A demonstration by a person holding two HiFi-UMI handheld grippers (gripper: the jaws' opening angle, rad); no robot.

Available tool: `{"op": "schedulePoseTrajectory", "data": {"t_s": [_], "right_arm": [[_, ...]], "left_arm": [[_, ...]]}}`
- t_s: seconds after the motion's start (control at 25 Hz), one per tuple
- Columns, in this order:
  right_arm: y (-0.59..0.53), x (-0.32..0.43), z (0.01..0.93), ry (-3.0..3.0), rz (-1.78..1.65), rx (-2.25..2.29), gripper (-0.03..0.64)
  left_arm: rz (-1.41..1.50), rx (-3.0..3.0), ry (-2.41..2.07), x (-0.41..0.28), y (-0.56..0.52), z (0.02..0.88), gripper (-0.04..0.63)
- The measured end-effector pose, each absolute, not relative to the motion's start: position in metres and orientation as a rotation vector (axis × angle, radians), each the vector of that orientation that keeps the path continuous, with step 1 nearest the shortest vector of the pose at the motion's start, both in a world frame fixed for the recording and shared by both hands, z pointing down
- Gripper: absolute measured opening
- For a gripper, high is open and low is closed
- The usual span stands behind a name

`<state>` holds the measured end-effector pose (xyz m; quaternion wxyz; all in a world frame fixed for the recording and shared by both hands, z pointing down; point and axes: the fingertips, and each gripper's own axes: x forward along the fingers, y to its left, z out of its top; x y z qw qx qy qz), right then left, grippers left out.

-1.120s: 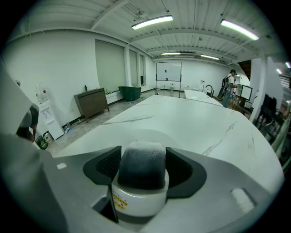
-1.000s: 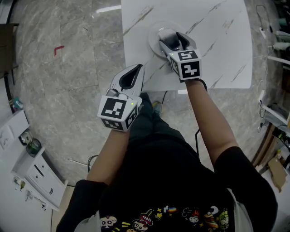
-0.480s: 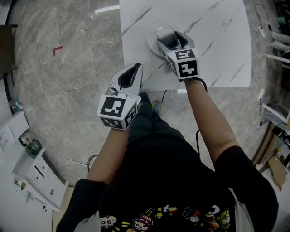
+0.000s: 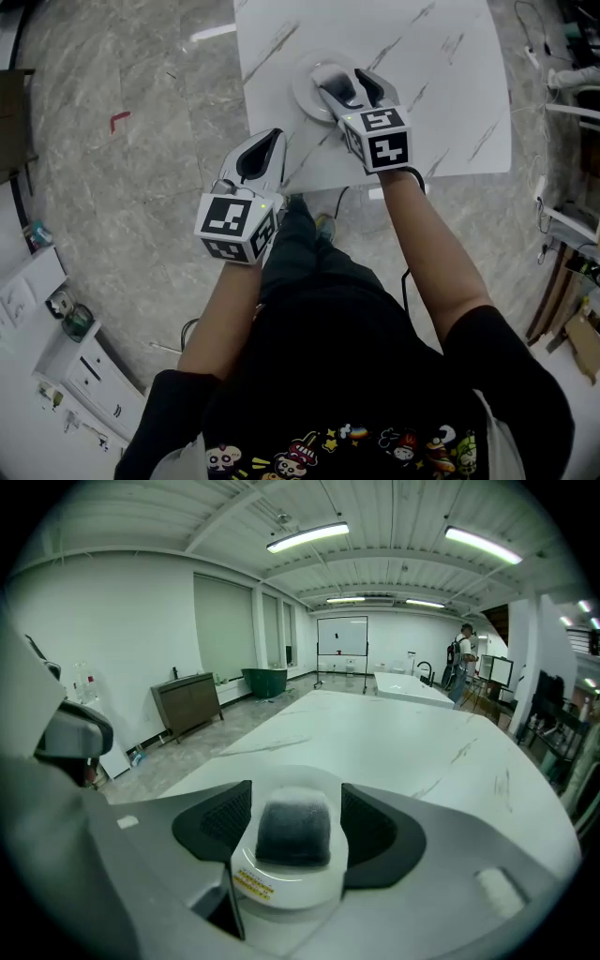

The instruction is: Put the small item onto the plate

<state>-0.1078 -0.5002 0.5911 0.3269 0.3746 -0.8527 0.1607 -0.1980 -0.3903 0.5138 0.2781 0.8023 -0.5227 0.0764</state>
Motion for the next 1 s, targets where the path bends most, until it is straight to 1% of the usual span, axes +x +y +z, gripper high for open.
{"op": "schedulePoseTrajectory", "data": {"t_s": [0.16,0.32,0.6,1.0], "right_arm": [[-0.494,-0.096,0.558,-2.285,0.435,1.037,0.258],[-0.484,-0.079,0.515,-2.347,0.447,1.134,0.142],[-0.458,-0.041,0.459,-2.373,0.403,1.277,0.021],[-0.409,-0.004,0.409,-2.424,0.355,1.39,0.017]], "left_arm": [[0.212,2.199,-1.38,-0.188,-0.399,0.502,0.0],[0.228,2.255,-1.356,-0.178,-0.404,0.485,0.0],[0.272,2.357,-1.32,-0.16,-0.4,0.456,0.0],[0.288,2.464,-1.364,-0.157,-0.404,0.415,0.0]]}}
